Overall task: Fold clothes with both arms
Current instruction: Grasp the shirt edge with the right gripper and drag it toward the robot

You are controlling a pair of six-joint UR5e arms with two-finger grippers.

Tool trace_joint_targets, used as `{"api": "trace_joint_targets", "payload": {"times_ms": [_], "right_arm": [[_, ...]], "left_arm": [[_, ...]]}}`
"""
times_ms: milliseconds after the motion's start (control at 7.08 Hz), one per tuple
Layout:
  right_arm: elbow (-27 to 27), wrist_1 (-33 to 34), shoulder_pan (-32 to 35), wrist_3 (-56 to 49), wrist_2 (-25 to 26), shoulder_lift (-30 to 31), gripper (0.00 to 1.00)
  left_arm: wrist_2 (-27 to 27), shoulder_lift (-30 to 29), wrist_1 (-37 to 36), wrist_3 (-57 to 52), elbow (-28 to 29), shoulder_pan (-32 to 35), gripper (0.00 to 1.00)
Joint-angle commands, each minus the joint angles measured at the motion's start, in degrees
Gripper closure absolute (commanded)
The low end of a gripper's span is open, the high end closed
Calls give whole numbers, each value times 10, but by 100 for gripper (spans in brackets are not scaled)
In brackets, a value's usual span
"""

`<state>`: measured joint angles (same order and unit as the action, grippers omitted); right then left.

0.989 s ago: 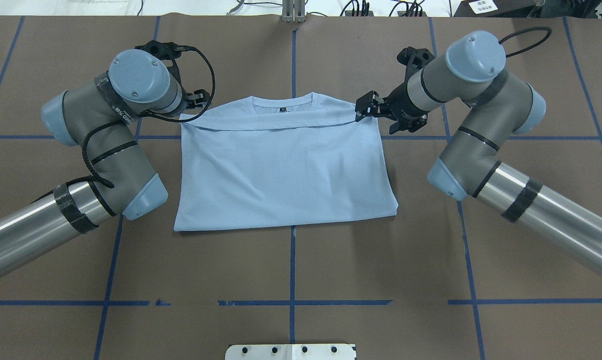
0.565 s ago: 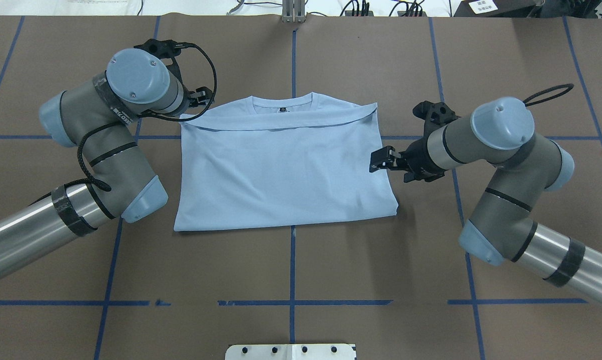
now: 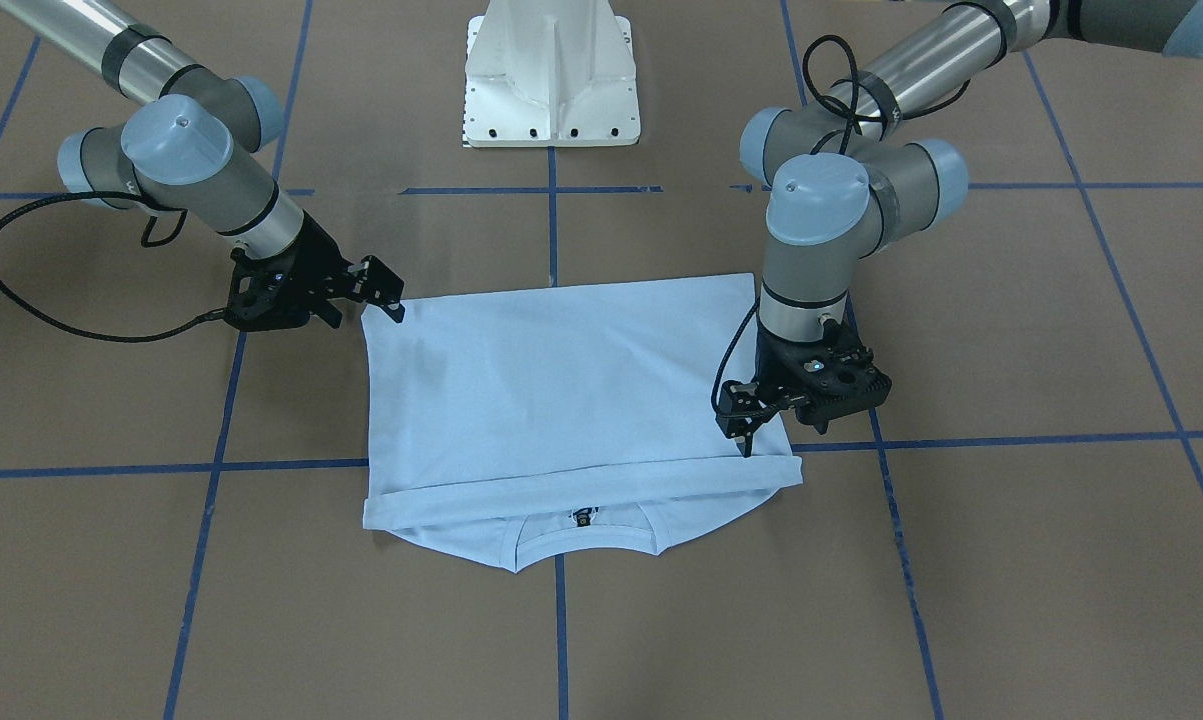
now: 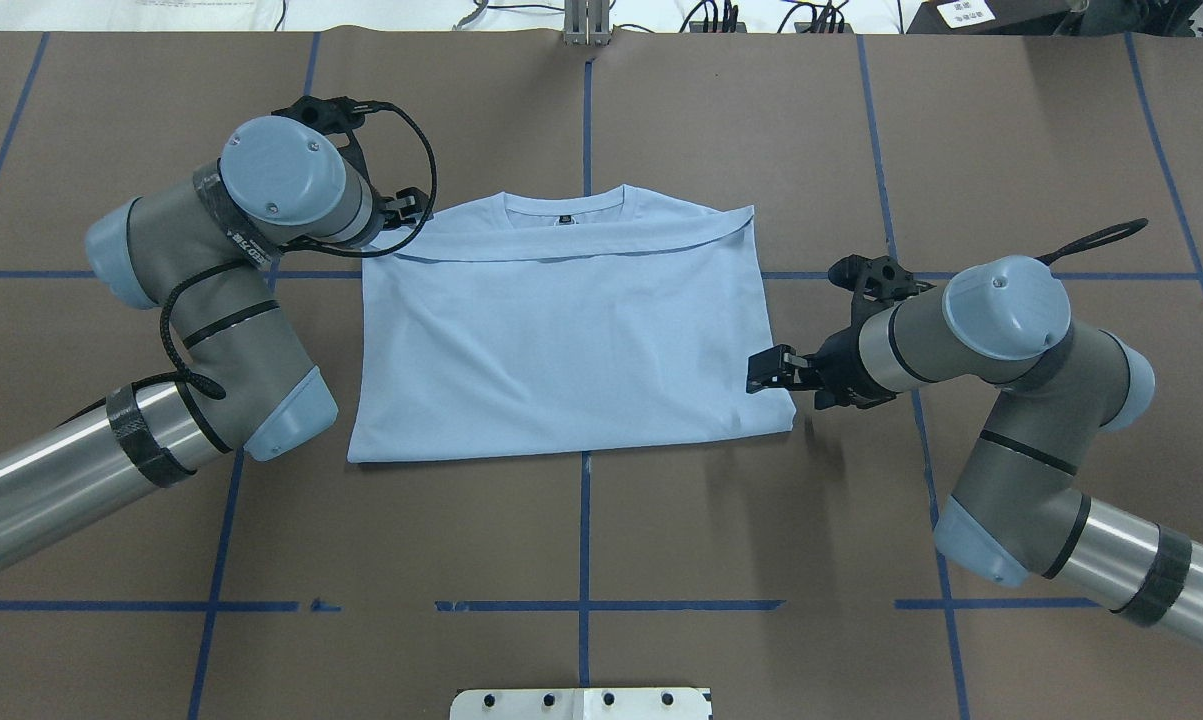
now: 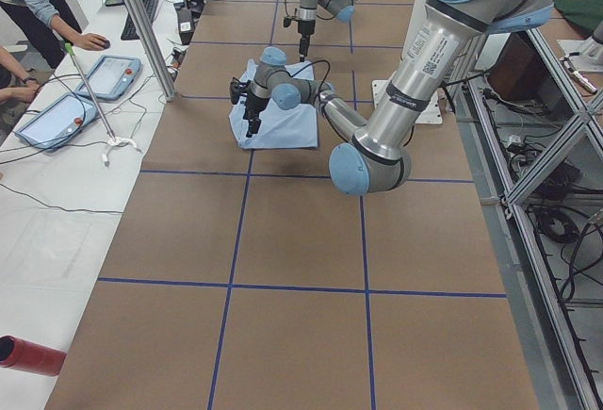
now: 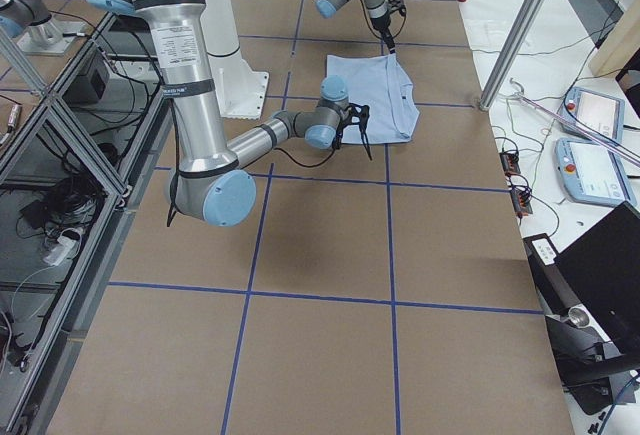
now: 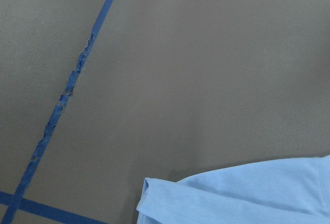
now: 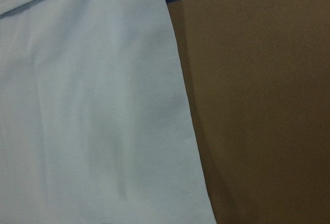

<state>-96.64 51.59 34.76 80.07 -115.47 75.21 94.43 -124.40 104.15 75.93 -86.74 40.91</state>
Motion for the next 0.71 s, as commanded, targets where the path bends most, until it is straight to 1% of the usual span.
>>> {"api": "trace_joint_targets", "payload": {"times_ms": [0, 141, 283, 424, 565], "right_arm": [[1, 1, -7, 0, 1, 2, 19], [3, 1, -7, -1, 1, 2, 23], [3, 1, -7, -1, 0, 2, 30], [3, 1, -7, -1, 0, 2, 60], [5, 1, -7, -1, 0, 2, 91]], "left_arm": [[0, 0, 0, 1, -1, 0, 0], [0, 0, 0, 1, -1, 0, 0], [0, 0, 0, 1, -4, 0, 0], [0, 0, -1, 1, -5, 0, 0], [0, 0, -1, 1, -5, 0, 0]]}}
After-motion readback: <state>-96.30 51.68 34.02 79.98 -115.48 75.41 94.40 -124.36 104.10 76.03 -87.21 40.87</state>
